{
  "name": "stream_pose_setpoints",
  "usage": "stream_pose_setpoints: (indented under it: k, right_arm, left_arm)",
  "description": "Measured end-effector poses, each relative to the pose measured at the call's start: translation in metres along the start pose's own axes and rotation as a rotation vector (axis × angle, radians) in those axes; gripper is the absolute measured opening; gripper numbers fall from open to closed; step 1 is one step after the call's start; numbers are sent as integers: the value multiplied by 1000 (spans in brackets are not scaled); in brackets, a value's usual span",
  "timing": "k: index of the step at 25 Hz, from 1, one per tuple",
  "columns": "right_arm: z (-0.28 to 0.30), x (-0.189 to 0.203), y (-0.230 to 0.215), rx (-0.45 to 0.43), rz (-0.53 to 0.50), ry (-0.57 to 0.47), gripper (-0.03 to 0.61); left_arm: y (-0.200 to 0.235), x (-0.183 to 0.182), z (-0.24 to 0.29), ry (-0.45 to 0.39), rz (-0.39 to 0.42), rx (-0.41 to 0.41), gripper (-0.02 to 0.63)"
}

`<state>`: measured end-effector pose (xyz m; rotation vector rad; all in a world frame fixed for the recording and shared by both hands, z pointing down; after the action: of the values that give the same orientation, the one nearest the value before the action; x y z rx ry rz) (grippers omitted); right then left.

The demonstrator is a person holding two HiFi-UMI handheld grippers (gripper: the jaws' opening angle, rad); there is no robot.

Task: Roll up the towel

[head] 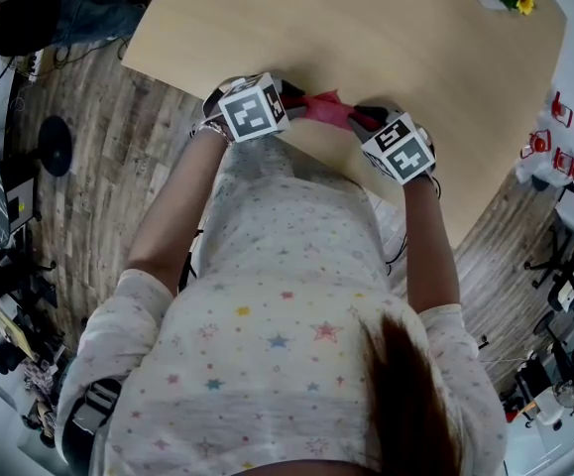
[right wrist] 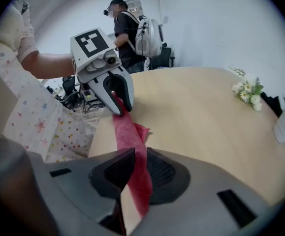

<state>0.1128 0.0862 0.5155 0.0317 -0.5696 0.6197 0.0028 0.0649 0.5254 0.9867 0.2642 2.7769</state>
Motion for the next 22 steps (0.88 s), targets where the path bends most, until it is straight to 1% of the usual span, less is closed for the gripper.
stream_pose_setpoints:
  k: [2,4,7,9,11,14,15,17,19,21,22]
  right_arm:
    - [-1,-3,-10,57,3,-13,74]
    - [-5,-9,-11,87,-11,-39,74]
    - [-5,-17,2,50,-38,-85,74]
    - [3,-12,8,35,-57,-66,75]
    - [11,-6,6,52,-59,-38,75]
    - [15,-6,0,78,-16,-41,74]
    - [16,-6,-2,83,-8,-44,74]
    - [17,-4,-3,83,0,-42,74]
    - [18,-3,-4,78,7,-41,72]
    - [20,-1,-4,71,12,-43,72]
    - [20,0,-4,67,14,-45,74]
  left_arm:
    - [12,-2,3,-18,-17,-35,83]
    - [21,-3,5,-35,-41,-59,83]
    - [33,-5,6,-58,-55,-103,83]
    - [35,-5,7,-64,-57,-116,83]
    - [37,-6,6,-77,-55,-131,83]
    - [38,-12,-1,-125,-52,-172,83]
    - [36,-14,-4,-146,-58,-177,83]
    - [28,-17,-8,-169,-68,-155,83]
    - [18,-15,-4,-139,-51,-126,83]
    - [12,-5,5,-86,-29,-117,83]
    - [12,-2,7,-78,-30,-119,81]
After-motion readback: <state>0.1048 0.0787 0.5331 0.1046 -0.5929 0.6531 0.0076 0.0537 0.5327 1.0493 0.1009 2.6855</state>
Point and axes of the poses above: the fingertips, and each gripper's own axes: z forward along the fingers, y to its left, x out of its underside, the point moved 3 cm from there along -z, backward along the fingers, and after that the axes turned 2 degrees about -y, right-handed, at the moved point
